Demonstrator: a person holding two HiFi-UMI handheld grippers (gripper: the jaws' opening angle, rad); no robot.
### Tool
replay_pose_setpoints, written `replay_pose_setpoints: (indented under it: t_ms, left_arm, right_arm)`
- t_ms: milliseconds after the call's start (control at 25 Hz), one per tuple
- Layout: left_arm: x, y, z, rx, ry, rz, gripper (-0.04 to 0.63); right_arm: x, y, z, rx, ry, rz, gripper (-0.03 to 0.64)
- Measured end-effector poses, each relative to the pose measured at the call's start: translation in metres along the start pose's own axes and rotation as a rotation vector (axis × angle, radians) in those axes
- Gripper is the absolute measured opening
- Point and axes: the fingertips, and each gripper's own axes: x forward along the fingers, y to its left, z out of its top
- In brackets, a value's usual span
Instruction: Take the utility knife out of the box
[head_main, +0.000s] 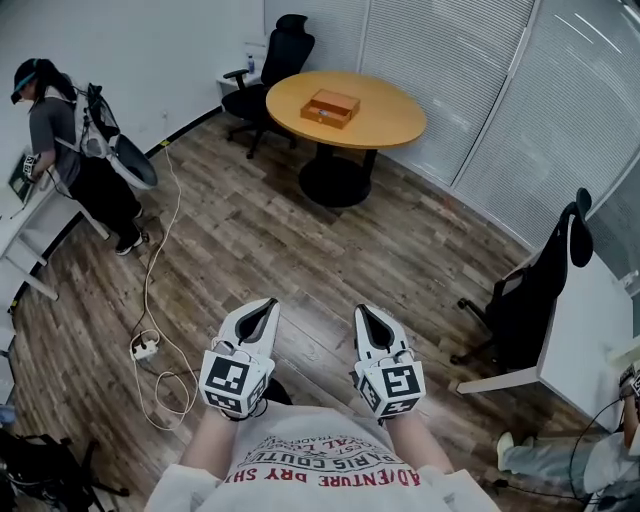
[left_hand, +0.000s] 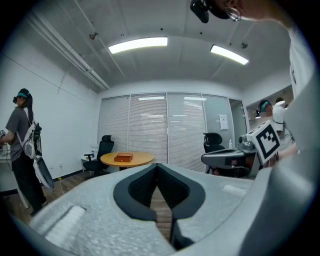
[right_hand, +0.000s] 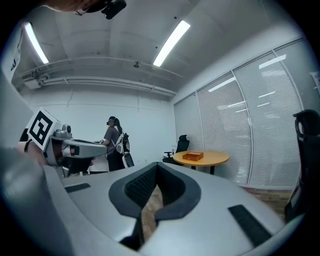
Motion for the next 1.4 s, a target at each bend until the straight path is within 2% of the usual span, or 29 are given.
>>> replay_pose_setpoints:
  t_ms: [280, 560, 880, 1400]
  left_arm:
    - [0.021, 0.038, -0.012, -0.010, 0.023, -0.016, -0.005]
    - [0.077, 0.098, -0.010, -0.021, 0.010, -0.075, -0.005]
    - [0.135, 0.190, 0.002, -0.054, 0.002, -0.107, -0.005]
    - [0.197, 0.337, -0.005, -0.093, 0.005, -0.146, -0.005]
  right_arm:
    - [0.042, 0.001, -0.011, 0.022, 0.028, -0.023, 0.007]
    - [0.111, -0.013, -0.017, 0.013, 0.070, -0.094, 0.006]
    - [0.205, -0.021, -0.004, 0.006, 0.120, -0.152, 0.008]
    - [0.360, 0.020, 0.001, -0.047, 0.188, -0.154, 0.008]
